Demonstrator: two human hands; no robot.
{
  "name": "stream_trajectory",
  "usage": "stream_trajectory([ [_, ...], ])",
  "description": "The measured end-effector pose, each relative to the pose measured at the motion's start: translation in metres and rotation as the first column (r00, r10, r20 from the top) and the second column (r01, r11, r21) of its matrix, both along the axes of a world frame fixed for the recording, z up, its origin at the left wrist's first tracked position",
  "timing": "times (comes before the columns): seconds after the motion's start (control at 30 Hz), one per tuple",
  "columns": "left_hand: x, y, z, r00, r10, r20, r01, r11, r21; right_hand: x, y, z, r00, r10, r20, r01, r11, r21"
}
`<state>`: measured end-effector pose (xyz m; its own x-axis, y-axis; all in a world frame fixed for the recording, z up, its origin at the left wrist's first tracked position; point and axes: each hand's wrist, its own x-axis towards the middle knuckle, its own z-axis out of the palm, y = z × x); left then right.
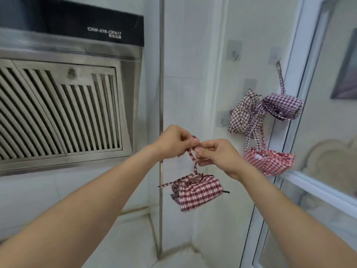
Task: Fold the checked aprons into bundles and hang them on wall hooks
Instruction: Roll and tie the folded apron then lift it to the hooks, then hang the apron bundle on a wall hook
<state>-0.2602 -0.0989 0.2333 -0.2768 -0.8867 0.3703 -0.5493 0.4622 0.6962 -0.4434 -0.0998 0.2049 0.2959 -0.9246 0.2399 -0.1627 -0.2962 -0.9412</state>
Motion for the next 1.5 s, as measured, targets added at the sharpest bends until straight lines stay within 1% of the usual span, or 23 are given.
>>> stream_trajectory([
  [0.1, -0.012, -0.007, 0.032, 0.999, -0.010, 0.046, 0.011, 1.000, -0.019, -0.017, -0.002, 0.036, 0.997, -0.026, -0.071, 0.024, 0.999, -0.039],
  [0.2, -0.027, -0.016, 0.056, 0.998, 0.035, 0.051, -0.032, 0.997, -0.063, -0.028, -0.005, 0.061, 0.989, -0.134, -0.069, 0.127, 0.987, -0.101],
  [0.23, -0.031, -0.020, 0.061, 0.998, 0.045, 0.033, -0.042, 0.997, -0.065, -0.033, -0.007, 0.067, 0.981, -0.184, -0.055, 0.176, 0.976, -0.130],
  [0.3, -0.041, -0.029, 0.066, 0.998, 0.029, -0.053, -0.030, 0.999, -0.027, -0.043, -0.014, 0.073, 0.961, -0.275, -0.035, 0.264, 0.946, -0.190],
  [0.37, -0.052, -0.039, 0.066, 0.990, 0.030, -0.138, -0.031, 1.000, -0.002, -0.051, -0.025, 0.075, 0.937, -0.344, -0.059, 0.320, 0.915, -0.245],
  [0.43, -0.063, -0.051, 0.061, 0.986, 0.075, -0.149, -0.080, 0.997, -0.021, -0.056, -0.041, 0.070, 0.887, -0.441, -0.141, 0.384, 0.871, -0.307],
  [0.53, -0.083, -0.069, 0.044, 0.977, 0.181, -0.117, -0.192, 0.977, -0.089, -0.059, -0.067, 0.055, 0.762, -0.607, -0.226, 0.484, 0.766, -0.423],
  [0.63, -0.102, -0.082, 0.027, 0.961, 0.232, -0.151, -0.250, 0.961, -0.120, -0.058, -0.083, 0.044, 0.645, -0.734, -0.213, 0.575, 0.650, -0.496],
  [0.7, -0.110, -0.087, 0.020, 0.958, 0.250, -0.137, -0.271, 0.948, -0.165, -0.058, -0.090, 0.038, 0.615, -0.761, -0.205, 0.601, 0.621, -0.503],
  [0.77, -0.113, -0.088, 0.015, 0.957, 0.279, -0.076, -0.289, 0.932, -0.218, -0.060, -0.093, 0.031, 0.637, -0.744, -0.203, 0.604, 0.645, -0.469],
  [0.83, -0.114, -0.088, 0.009, 0.954, 0.300, -0.015, -0.294, 0.924, -0.245, -0.060, -0.092, 0.022, 0.656, -0.717, -0.236, 0.570, 0.675, -0.468],
  [0.9, -0.113, -0.087, 0.001, 0.954, 0.298, 0.031, -0.283, 0.931, -0.231, -0.059, -0.087, 0.015, 0.658, -0.696, -0.286, 0.539, 0.702, -0.466],
  [0.97, -0.109, -0.083, -0.007, 0.953, 0.300, 0.054, -0.282, 0.936, -0.211, -0.058, -0.080, 0.011, 0.644, -0.704, -0.299, 0.531, 0.693, -0.487],
  [1.03, -0.098, -0.079, -0.017, 0.951, 0.300, 0.073, -0.278, 0.936, -0.215, -0.057, -0.073, 0.008, 0.608, -0.747, -0.269, 0.548, 0.640, -0.539],
  [1.07, -0.094, -0.077, -0.021, 0.955, 0.287, 0.071, -0.266, 0.939, -0.220, -0.056, -0.067, 0.007, 0.587, -0.775, -0.234, 0.559, 0.597, -0.576],
  [1.13, -0.084, -0.071, -0.033, 0.974, 0.219, 0.059, -0.204, 0.960, -0.190, -0.053, -0.055, 0.000, 0.570, -0.805, -0.165, 0.570, 0.532, -0.626],
  [1.23, -0.070, -0.061, -0.056, 0.998, 0.064, 0.023, -0.062, 0.995, -0.078, -0.045, -0.040, -0.019, 0.581, -0.807, -0.112, 0.577, 0.504, -0.643],
  [1.27, -0.066, -0.058, -0.063, 0.999, 0.041, -0.002, -0.041, 0.998, -0.055, -0.041, -0.036, -0.026, 0.576, -0.814, -0.073, 0.580, 0.471, -0.665],
  [1.33, -0.051, -0.050, -0.079, 0.994, 0.062, -0.087, -0.066, 0.997, -0.046, -0.027, -0.026, -0.040, 0.581, -0.814, 0.017, 0.555, 0.381, -0.739],
  [1.37, -0.041, -0.047, -0.088, 0.988, 0.090, -0.129, -0.097, 0.994, -0.044, -0.015, -0.020, -0.046, 0.613, -0.789, 0.036, 0.523, 0.372, -0.767],
  [1.4, -0.030, -0.044, -0.098, 0.981, 0.121, -0.153, -0.127, 0.992, -0.028, -0.002, -0.014, -0.052, 0.661, -0.749, 0.030, 0.481, 0.393, -0.783],
  [1.43, -0.019, -0.041, -0.109, 0.977, 0.145, -0.154, -0.147, 0.989, -0.001, 0.013, -0.009, -0.060, 0.711, -0.703, -0.001, 0.435, 0.441, -0.785],
  [1.5, 0.009, -0.030, -0.137, 0.975, 0.188, -0.120, -0.181, 0.981, 0.065, 0.048, 0.001, -0.078, 0.790, -0.604, -0.108, 0.347, 0.585, -0.733],
])
